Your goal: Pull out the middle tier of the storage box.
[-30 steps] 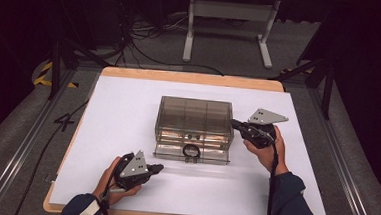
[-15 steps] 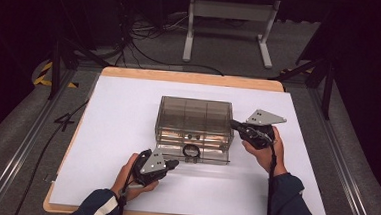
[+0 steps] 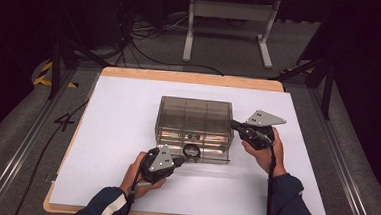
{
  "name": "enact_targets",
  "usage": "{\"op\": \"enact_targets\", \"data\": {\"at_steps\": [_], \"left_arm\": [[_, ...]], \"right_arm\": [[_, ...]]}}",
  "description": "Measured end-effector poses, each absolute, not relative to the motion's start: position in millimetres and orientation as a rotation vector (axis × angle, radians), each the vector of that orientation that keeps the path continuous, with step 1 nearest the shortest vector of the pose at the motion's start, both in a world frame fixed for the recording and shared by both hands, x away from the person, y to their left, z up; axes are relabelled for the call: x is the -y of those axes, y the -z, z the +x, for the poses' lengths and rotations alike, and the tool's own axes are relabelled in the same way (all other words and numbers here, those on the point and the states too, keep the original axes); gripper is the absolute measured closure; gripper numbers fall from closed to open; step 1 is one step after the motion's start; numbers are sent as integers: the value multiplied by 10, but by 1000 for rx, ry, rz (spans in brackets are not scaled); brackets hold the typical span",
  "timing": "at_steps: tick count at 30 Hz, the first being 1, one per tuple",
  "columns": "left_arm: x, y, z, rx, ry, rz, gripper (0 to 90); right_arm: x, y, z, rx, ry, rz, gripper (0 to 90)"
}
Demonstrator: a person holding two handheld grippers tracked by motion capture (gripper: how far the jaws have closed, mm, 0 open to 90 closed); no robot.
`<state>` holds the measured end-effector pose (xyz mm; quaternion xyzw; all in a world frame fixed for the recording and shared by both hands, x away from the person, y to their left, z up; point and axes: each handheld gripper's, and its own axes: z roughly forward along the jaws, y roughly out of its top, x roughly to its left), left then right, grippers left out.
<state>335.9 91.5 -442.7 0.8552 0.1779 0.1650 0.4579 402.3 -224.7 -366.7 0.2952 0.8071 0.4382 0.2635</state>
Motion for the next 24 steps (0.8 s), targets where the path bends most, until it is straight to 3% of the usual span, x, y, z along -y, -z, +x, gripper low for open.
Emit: {"op": "enact_targets", "data": {"at_steps": [24], "left_arm": [[-850,4450,3484,-453,-435,2116,897]], "right_arm": [[2245,3662,4012,-2186,-1177,795,900]]}}
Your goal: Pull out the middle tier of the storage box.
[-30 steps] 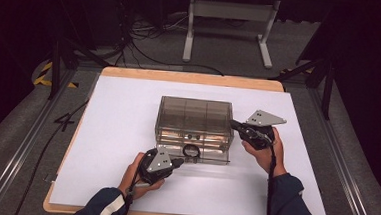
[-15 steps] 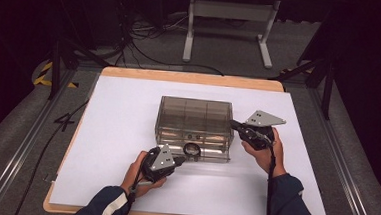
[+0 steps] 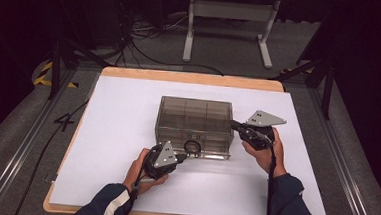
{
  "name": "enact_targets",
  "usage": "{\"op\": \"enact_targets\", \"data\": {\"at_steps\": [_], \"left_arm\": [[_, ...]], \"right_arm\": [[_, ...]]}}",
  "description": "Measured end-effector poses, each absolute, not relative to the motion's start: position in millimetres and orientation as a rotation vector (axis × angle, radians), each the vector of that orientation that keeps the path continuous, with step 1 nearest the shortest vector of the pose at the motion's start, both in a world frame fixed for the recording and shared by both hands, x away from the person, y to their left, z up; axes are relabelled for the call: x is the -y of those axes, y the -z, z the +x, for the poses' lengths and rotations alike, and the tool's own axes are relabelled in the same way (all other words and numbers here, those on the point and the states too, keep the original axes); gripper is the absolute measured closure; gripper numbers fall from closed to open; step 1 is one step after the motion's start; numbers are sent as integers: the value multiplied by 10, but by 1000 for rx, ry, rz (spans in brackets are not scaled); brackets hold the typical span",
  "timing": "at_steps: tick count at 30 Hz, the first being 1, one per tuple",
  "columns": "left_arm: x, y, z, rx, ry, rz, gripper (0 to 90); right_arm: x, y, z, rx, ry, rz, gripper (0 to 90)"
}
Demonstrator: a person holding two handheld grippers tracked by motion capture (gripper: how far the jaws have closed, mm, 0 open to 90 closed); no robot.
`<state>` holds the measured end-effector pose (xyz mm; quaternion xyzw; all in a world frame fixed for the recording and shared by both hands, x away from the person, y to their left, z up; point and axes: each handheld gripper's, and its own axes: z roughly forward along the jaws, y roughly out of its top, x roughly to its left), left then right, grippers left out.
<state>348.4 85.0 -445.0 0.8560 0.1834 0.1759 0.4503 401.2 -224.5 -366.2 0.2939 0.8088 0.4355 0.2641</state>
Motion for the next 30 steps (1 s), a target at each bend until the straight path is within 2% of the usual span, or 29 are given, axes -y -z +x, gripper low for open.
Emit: {"op": "enact_targets", "data": {"at_steps": [30], "left_arm": [[-840,4440,3600,-457,-456,2114,897]], "right_arm": [[2226,3665,3997,-2177,-1166,801,900]]}}
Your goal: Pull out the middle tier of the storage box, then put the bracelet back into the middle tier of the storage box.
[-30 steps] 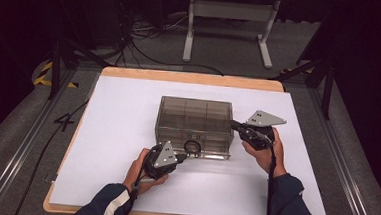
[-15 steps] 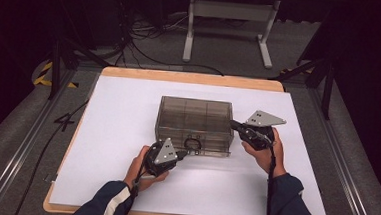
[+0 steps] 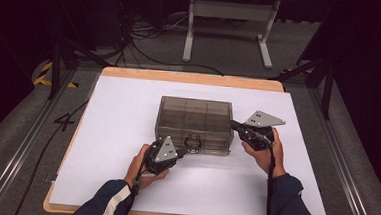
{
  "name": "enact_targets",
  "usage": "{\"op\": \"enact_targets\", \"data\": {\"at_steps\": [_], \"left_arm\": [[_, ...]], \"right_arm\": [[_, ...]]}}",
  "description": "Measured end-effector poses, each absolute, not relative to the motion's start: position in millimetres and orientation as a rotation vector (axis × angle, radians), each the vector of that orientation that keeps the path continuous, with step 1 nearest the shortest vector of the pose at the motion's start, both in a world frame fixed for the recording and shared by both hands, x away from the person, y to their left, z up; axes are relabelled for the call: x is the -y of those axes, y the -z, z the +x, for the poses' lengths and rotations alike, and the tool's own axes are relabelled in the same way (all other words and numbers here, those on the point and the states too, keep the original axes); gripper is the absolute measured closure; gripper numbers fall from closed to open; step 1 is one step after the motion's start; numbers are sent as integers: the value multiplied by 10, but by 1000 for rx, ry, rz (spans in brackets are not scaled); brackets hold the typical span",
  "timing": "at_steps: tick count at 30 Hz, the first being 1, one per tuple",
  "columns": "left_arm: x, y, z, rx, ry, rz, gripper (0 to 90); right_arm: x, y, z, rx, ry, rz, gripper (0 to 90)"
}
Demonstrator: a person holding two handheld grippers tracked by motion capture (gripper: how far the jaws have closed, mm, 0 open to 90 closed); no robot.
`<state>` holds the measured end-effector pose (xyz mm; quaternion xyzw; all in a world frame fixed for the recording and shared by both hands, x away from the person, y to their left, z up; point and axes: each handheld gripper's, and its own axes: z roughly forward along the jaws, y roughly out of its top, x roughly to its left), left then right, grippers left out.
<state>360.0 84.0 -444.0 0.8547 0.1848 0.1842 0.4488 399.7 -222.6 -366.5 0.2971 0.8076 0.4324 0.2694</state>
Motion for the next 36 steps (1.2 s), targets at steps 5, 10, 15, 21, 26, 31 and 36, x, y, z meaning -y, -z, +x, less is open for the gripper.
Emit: {"op": "enact_targets", "data": {"at_steps": [5,10,15,21,26,31,36], "left_arm": [[-833,4441,3620,-465,-455,2110,897],[-836,4440,3644,-473,-457,2101,897],[-833,4437,3647,-471,-472,2102,897],[-830,4424,3656,-467,-488,2102,897],[-825,4407,3681,-478,-490,2089,897],[-815,4390,3695,-475,-496,2083,897],[-807,4386,3709,-475,-503,2081,897]], "right_arm": [[2227,3669,4001,-2174,-1173,802,900],[2221,3667,3998,-2173,-1164,798,900],[2217,3667,3996,-2170,-1154,792,900],[2208,3666,3987,-2168,-1144,791,900],[2203,3667,3981,-2162,-1140,790,900],[2204,3668,3981,-2163,-1145,794,900],[2202,3669,3979,-2161,-1145,792,900]]}}
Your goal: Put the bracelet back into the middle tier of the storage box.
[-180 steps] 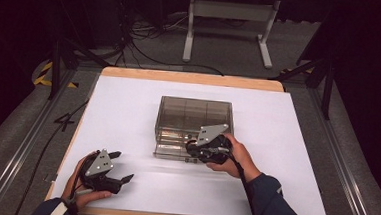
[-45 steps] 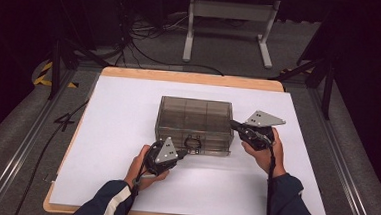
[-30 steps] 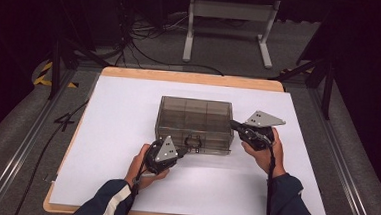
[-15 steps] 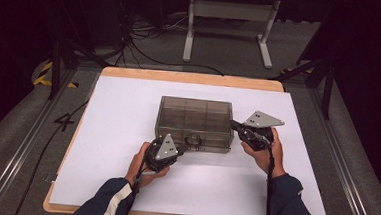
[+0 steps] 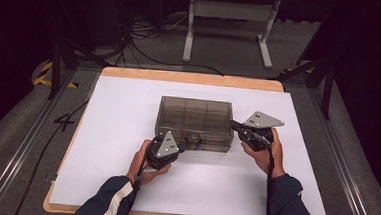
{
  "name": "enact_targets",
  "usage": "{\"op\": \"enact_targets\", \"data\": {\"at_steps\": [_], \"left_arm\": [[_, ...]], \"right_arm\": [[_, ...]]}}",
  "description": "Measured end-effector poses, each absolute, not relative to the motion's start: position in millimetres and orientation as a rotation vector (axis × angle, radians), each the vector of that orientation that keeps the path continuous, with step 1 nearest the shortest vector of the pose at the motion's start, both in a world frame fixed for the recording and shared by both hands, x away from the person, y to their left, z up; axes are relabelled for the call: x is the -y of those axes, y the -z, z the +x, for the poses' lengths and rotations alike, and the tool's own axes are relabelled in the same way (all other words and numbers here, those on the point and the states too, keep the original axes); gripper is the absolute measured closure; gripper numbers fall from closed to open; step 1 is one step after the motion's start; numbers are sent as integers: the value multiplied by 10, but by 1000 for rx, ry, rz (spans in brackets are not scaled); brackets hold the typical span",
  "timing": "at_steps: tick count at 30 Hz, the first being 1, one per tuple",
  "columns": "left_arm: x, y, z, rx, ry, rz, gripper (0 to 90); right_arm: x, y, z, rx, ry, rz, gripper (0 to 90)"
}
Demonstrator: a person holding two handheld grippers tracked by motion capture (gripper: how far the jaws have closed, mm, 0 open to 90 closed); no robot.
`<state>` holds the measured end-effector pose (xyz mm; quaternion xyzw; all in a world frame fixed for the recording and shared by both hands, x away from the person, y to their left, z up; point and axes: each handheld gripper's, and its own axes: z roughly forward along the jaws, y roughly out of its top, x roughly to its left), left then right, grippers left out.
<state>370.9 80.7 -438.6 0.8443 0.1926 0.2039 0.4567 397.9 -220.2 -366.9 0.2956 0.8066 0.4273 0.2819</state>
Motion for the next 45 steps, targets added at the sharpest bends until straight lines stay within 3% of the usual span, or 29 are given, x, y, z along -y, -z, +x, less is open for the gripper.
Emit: {"op": "enact_targets", "data": {"at_steps": [45], "left_arm": [[-792,4391,3779,-489,-526,2106,898]], "right_arm": [[2214,3652,3964,-2186,-1138,771,900]]}}
